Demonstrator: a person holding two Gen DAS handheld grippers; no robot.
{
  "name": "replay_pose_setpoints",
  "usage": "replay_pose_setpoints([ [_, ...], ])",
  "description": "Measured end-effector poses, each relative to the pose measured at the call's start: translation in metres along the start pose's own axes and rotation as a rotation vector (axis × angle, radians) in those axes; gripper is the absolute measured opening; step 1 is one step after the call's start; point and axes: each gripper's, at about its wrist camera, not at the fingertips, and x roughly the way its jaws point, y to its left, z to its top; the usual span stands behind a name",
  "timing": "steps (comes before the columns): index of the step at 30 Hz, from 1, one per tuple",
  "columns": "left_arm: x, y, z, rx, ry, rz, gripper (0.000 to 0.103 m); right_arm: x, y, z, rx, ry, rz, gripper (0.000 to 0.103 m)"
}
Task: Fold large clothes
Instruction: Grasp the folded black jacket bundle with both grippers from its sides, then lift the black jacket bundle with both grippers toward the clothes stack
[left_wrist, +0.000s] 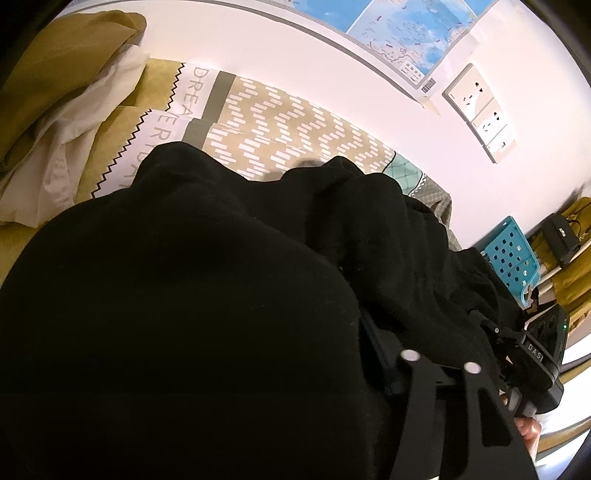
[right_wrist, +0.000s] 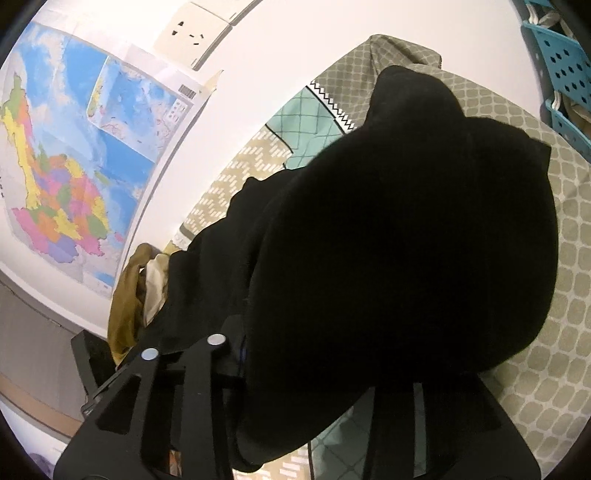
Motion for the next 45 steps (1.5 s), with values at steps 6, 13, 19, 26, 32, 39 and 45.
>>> replay_pose_setpoints([
  [6,-0.005,-0.001,0.002,0.023,0.008,-0.011,0.044,-0.007,0.006,0.000,0.005,0.013,0.050,0.033],
  [13,0.003,0.004,0.004,0.009,0.029,-0.037,0.060,0.009,0.002,0.003,0.041,0.043,0.058,0.067],
  [19,0.003,0.003,0.008,0.024,0.033,-0.045,0.045,0.013,0.007,0.003,0.025,0.036,0.055,0.033],
  [26,-0.041,-0.007,0.045,0.071,0.013,-0.129,0.031,-0.027,0.067,0.022,-0.058,-0.016,0.172,0.030],
  [32,-0.115,-0.022,0.111,0.168,-0.097,-0.166,0.029,-0.049,0.158,0.053,-0.199,-0.068,0.257,0.030],
  [39,-0.222,0.016,0.195,0.167,-0.304,-0.118,0.029,-0.036,0.294,0.082,-0.355,-0.140,0.435,0.030],
  [45,-0.317,0.101,0.259,0.119,-0.501,0.015,0.029,0.034,0.423,0.085,-0.454,-0.153,0.638,0.029],
])
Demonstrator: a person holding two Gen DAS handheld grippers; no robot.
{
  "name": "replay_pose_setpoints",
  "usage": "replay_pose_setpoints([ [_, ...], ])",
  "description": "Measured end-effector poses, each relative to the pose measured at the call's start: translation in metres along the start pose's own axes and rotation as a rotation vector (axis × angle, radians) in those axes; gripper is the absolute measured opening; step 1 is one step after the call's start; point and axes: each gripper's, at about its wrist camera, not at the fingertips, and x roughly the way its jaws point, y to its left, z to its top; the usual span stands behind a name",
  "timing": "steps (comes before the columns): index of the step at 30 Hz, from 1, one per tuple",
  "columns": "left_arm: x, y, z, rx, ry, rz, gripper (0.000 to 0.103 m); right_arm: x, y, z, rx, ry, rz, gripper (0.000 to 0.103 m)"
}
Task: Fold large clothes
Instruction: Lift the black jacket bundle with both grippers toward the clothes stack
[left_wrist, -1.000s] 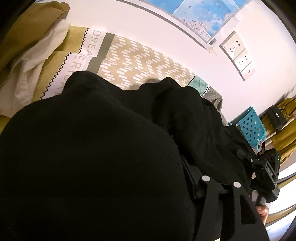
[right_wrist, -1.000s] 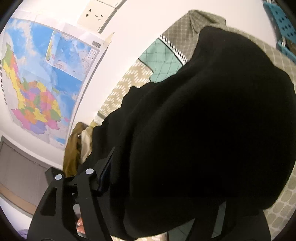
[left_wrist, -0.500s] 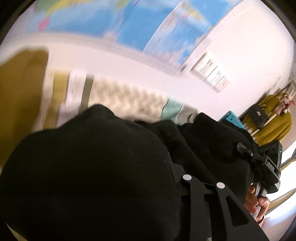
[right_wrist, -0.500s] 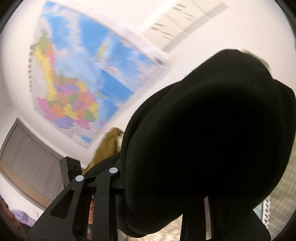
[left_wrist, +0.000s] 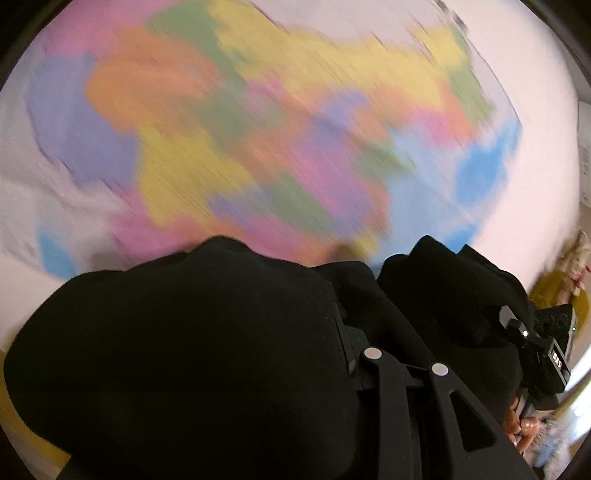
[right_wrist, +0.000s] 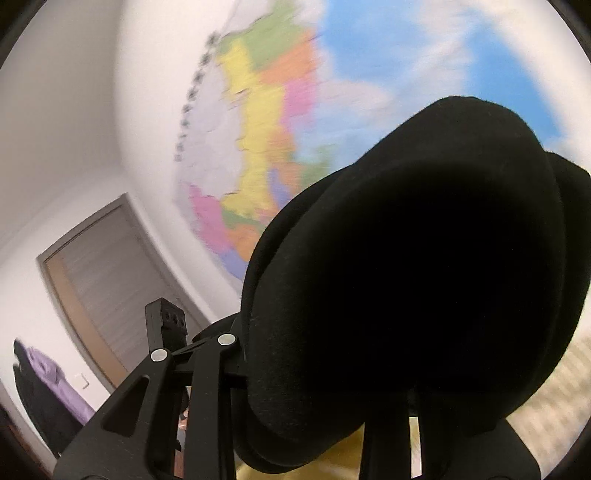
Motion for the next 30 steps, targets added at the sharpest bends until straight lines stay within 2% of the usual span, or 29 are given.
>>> replay_pose_setpoints([
  [3,-0.025,0.056,0.017,0.003,-0.110,0.093,0.030,0.071,0.008,-0.018,-0.004,0.047,0.084,0.029],
  [6,-0.033,0.138,-0.001,-0.053,-0.144,0.196,0.032,0.132,0.003,-0.067,-0.007,0.132,0.100,0.029],
  [7,-0.029,0.169,-0.016,-0.086,-0.126,0.231,0.032,0.152,-0.004,-0.087,0.001,0.179,0.089,0.029],
  [9,-0.013,0.224,-0.053,-0.164,-0.056,0.324,0.032,0.196,-0.031,-0.143,0.092,0.333,0.077,0.030],
  [10,-0.003,0.250,-0.075,-0.199,0.002,0.360,0.031,0.216,-0.045,-0.179,0.129,0.442,0.049,0.030],
  [12,0.015,0.293,-0.118,-0.285,0.116,0.391,0.031,0.233,-0.064,-0.224,0.170,0.573,-0.008,0.031],
  [13,0.016,0.307,-0.136,-0.319,0.129,0.375,0.033,0.230,-0.074,-0.236,0.212,0.583,0.001,0.033],
  [14,0.013,0.314,-0.145,-0.342,0.122,0.351,0.044,0.227,-0.078,-0.239,0.240,0.578,0.018,0.036],
  [15,0.007,0.319,-0.151,-0.365,0.104,0.336,0.050,0.220,-0.082,-0.236,0.257,0.575,0.034,0.038],
  [17,-0.002,0.325,-0.154,-0.381,0.085,0.306,0.050,0.205,-0.081,-0.227,0.251,0.564,0.030,0.047],
  [19,-0.004,0.324,-0.155,-0.381,0.093,0.310,0.053,0.195,-0.082,-0.219,0.248,0.560,0.030,0.050],
  [20,-0.004,0.323,-0.156,-0.379,0.099,0.312,0.054,0.197,-0.086,-0.215,0.246,0.551,0.013,0.057],
  [22,-0.005,0.321,-0.155,-0.373,0.107,0.315,0.057,0.197,-0.097,-0.209,0.248,0.524,-0.045,0.062],
  [25,-0.006,0.318,-0.153,-0.379,0.114,0.322,0.059,0.186,-0.114,-0.209,0.331,0.485,-0.083,0.062],
  [27,-0.006,0.316,-0.151,-0.361,0.123,0.344,0.057,0.172,-0.114,-0.215,0.371,0.471,-0.075,0.062],
  [28,-0.006,0.315,-0.149,-0.354,0.125,0.354,0.057,0.168,-0.111,-0.215,0.381,0.464,-0.072,0.054],
  [29,-0.007,0.315,-0.148,-0.348,0.127,0.367,0.053,0.168,-0.103,-0.213,0.353,0.451,-0.057,0.032],
  [30,-0.007,0.313,-0.146,-0.344,0.131,0.385,0.050,0.165,-0.098,-0.207,0.305,0.443,-0.051,0.021],
])
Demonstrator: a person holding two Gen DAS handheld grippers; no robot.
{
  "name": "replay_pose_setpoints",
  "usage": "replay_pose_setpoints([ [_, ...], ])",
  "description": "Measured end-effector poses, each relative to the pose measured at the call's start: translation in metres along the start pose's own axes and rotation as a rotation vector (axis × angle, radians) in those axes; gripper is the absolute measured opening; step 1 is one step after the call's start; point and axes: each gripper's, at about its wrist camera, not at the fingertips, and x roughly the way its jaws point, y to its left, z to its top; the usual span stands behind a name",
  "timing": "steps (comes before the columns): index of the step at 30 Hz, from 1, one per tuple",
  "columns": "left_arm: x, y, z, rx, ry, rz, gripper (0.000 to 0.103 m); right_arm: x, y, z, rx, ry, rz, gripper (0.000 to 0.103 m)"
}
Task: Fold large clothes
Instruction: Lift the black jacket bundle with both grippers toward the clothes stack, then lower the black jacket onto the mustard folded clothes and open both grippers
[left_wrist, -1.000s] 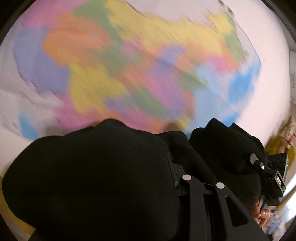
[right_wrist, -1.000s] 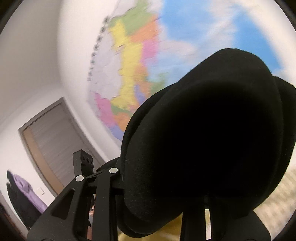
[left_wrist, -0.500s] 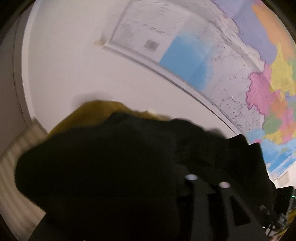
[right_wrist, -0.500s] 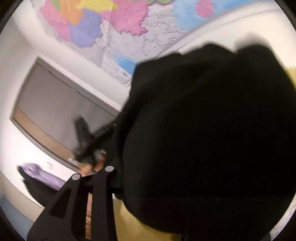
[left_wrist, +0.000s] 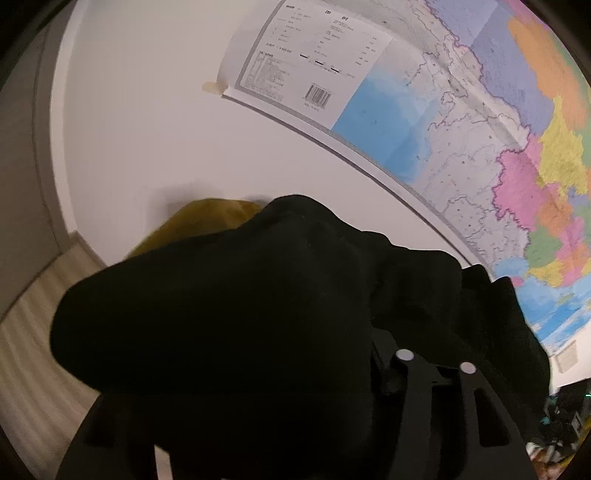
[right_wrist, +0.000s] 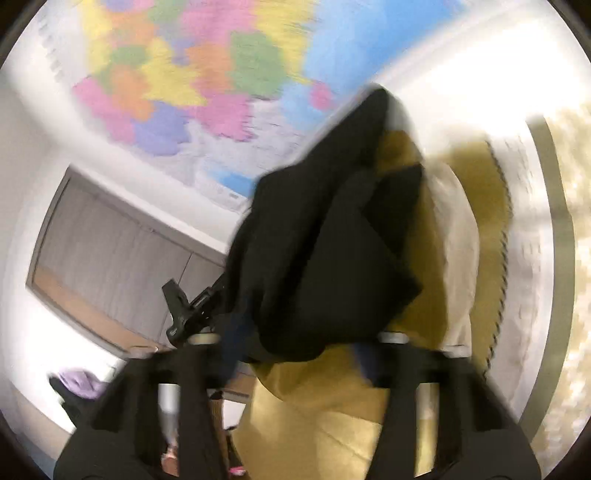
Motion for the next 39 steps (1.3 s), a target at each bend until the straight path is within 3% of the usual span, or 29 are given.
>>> replay_pose_setpoints([
  [3,-0.002,-0.005,0.002,0.021,-0.003,0.036,0.047,-0.022,0.022,-0.007,-0.120,-0.022,-0.002,0.015],
  [5,0.004,-0.007,0.003,0.024,0.016,0.083,0.049,-0.016,0.033,-0.015,-0.171,-0.006,-0.012,0.015],
  [7,0.008,-0.005,0.001,0.010,0.024,0.120,0.060,-0.009,0.011,-0.024,-0.121,0.063,-0.053,0.015],
  [8,0.010,-0.005,-0.001,0.015,0.020,0.157,0.072,-0.003,0.002,-0.025,-0.092,0.112,-0.085,0.015],
  [10,0.008,-0.010,-0.003,0.056,-0.005,0.224,0.079,-0.001,-0.018,-0.032,-0.020,0.141,-0.094,0.018],
  [13,-0.003,-0.015,-0.007,0.089,-0.031,0.271,0.079,-0.010,-0.012,-0.032,-0.067,0.131,-0.114,0.029],
  [16,-0.024,-0.013,-0.011,0.107,-0.062,0.313,0.082,-0.017,0.008,-0.034,-0.155,0.138,-0.174,0.047],
  [20,-0.066,-0.012,-0.026,0.118,-0.168,0.300,0.082,-0.038,0.024,-0.046,-0.281,0.150,-0.227,0.048],
  [23,-0.106,-0.024,-0.038,0.159,-0.279,0.232,0.083,-0.057,0.044,-0.053,-0.392,0.129,-0.247,0.048],
  [25,-0.121,-0.038,-0.044,0.206,-0.316,0.170,0.088,-0.068,0.063,-0.051,-0.476,0.062,-0.247,0.048],
  [30,-0.109,-0.081,-0.066,0.304,-0.272,0.070,0.088,-0.046,0.081,-0.034,-0.544,-0.030,-0.272,0.048],
  [33,-0.084,-0.098,-0.080,0.343,-0.226,0.054,0.088,-0.016,0.077,-0.027,-0.536,-0.005,-0.274,0.048],
  [35,-0.071,-0.107,-0.089,0.380,-0.214,0.100,0.088,0.004,0.067,-0.026,-0.532,0.030,-0.299,0.048],
  [39,-0.040,-0.108,-0.101,0.393,-0.132,0.118,0.088,0.026,0.039,-0.031,-0.500,0.079,-0.350,0.046],
])
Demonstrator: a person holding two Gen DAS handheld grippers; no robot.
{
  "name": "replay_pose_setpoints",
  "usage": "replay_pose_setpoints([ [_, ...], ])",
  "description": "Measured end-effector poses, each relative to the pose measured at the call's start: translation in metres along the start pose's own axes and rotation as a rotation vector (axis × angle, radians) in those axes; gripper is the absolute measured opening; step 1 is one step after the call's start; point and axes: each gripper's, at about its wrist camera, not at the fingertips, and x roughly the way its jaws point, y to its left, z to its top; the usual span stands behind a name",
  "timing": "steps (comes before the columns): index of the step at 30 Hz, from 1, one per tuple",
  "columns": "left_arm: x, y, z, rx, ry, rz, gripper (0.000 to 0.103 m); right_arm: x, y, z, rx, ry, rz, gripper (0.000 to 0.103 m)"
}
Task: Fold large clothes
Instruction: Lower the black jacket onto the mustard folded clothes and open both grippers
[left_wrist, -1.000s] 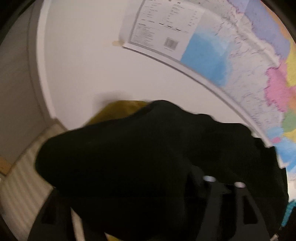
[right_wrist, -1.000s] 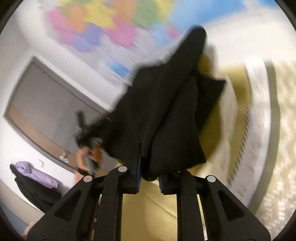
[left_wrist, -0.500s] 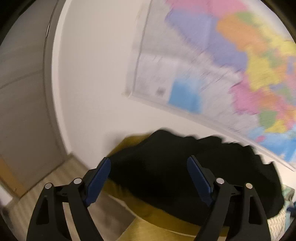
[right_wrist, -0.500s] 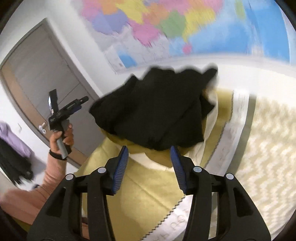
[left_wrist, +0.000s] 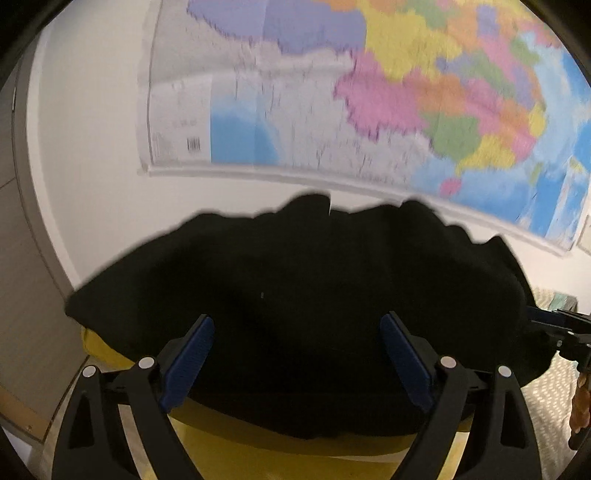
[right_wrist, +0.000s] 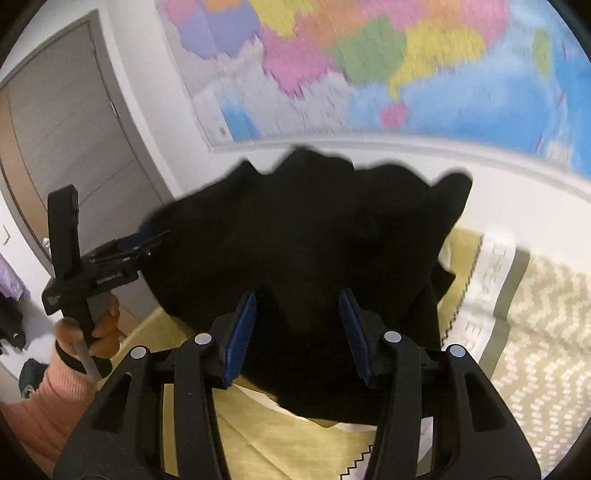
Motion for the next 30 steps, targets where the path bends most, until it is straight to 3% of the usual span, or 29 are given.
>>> replay_pose_setpoints([
  [7,-0.001,-0.011,-0.009,0.031,-0.011,0.057,0.088,-0.009,-0.005,-0.007,0.027,-0.001,0.008,0.047],
  [11,-0.009,-0.023,-0.010,0.070,-0.029,0.109,0.090,-0.023,0.007,-0.008,-0.010,-0.039,-0.011,0.063],
  [15,-0.021,-0.031,-0.013,0.072,-0.045,0.100,0.096,-0.032,0.022,-0.011,-0.060,-0.073,-0.045,0.068],
  [20,-0.029,-0.039,-0.016,0.064,-0.047,0.114,0.096,-0.035,0.033,-0.017,-0.100,-0.092,-0.082,0.077],
  [30,-0.049,-0.053,-0.034,0.044,-0.060,0.125,0.096,-0.037,0.044,-0.029,-0.135,-0.115,-0.124,0.087],
])
